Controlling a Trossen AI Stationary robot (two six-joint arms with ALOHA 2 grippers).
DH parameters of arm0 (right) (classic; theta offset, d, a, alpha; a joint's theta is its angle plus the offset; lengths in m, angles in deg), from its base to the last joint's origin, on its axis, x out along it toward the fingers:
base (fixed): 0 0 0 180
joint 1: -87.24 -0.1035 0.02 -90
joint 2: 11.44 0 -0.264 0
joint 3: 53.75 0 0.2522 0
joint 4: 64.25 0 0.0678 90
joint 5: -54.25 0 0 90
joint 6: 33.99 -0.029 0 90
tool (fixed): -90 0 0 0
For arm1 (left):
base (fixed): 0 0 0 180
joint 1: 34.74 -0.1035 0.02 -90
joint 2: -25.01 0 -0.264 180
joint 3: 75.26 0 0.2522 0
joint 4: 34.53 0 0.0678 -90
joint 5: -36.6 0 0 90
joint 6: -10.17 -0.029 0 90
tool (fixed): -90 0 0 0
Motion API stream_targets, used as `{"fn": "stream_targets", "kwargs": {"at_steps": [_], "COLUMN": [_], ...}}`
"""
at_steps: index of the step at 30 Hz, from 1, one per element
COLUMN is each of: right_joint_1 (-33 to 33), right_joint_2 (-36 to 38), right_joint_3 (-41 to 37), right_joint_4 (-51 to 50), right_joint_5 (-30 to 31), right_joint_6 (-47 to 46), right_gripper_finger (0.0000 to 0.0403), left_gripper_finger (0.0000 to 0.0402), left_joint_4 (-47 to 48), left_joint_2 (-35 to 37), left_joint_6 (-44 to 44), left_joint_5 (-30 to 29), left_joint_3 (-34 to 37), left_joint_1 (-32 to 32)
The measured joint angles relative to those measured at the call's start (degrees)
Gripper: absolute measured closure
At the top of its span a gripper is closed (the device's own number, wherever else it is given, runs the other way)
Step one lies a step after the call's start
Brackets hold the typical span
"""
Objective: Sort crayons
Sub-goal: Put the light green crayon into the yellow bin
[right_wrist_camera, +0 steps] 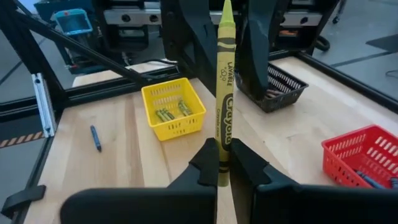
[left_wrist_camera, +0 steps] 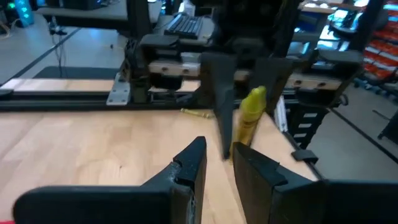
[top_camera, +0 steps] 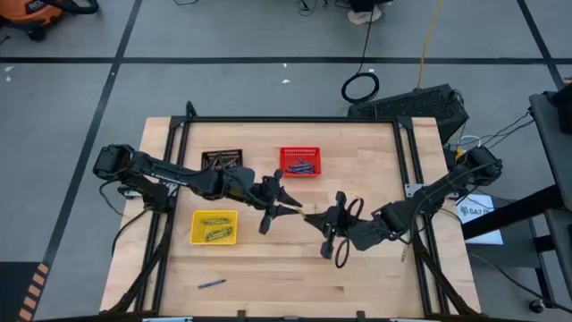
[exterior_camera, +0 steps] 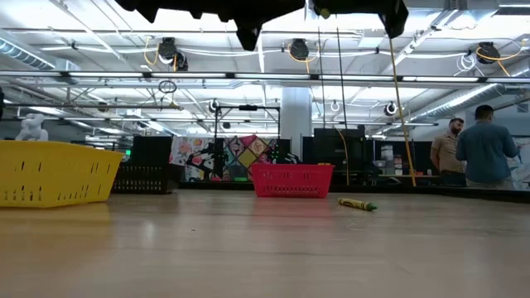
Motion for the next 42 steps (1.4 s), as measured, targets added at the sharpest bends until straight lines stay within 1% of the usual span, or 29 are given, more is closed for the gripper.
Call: {"fn": "stream_targets", "kwargs": {"at_steps": [2, 11, 13, 18, 24, 27, 31, 32, 39, 42], "right_joint_1": [0.7, 1.9, 2.4, 4.4, 5.3, 5.3, 5.3, 5.4, 5.3, 5.2], "right_joint_2": [0.0, 0.0, 0.0, 0.0, 0.0, 0.0, 0.0, 0.0, 0.0, 0.1], "right_joint_3": [0.0, 0.0, 0.0, 0.0, 0.0, 0.0, 0.0, 0.0, 0.0, 0.0], "right_joint_4": [0.1, 0.0, 0.2, 3.0, 3.4, 3.3, 3.3, 3.3, 2.8, 2.7], "right_joint_5": [-1.3, -1.7, -2.9, -7.1, -7.8, -8.0, -10.0, -10.2, -10.3, -10.0], "right_joint_6": [0.0, 0.9, 1.1, 2.4, 3.1, 3.1, 3.0, 3.0, 2.5, 1.7], "right_gripper_finger": [0.0403, 0.0403, 0.0403, 0.0403, 0.0403, 0.0403, 0.0402, 0.04, 0.0375, 0.036], "left_gripper_finger": [0.0317, 0.0317, 0.0317, 0.0317, 0.0319, 0.0335, 0.0382, 0.0389, 0.0386, 0.0386], "left_joint_4": [-0.2, -0.8, -0.9, -4.1, -4.0, -3.1, -2.5, -2.3, 0.5, 3.9], "left_joint_2": [0.0, 0.0, 0.0, 0.0, 0.0, 0.0, 0.0, 0.0, 0.1, 0.1], "left_joint_6": [0.0, 0.0, 0.0, 0.0, -0.2, -0.7, -3.0, -3.3, -3.4, -3.4], "left_joint_5": [0.8, 3.9, 4.9, 5.2, 5.1, 5.1, 5.2, 5.3, 5.3, 5.4], "left_joint_3": [0.0, 0.0, 0.0, 0.0, 0.0, 0.0, 0.0, 0.0, -0.2, 0.0], "left_joint_1": [0.0, 0.0, 0.0, 0.0, -0.1, -0.1, 0.0, 0.0, 0.0, 0.1]}}
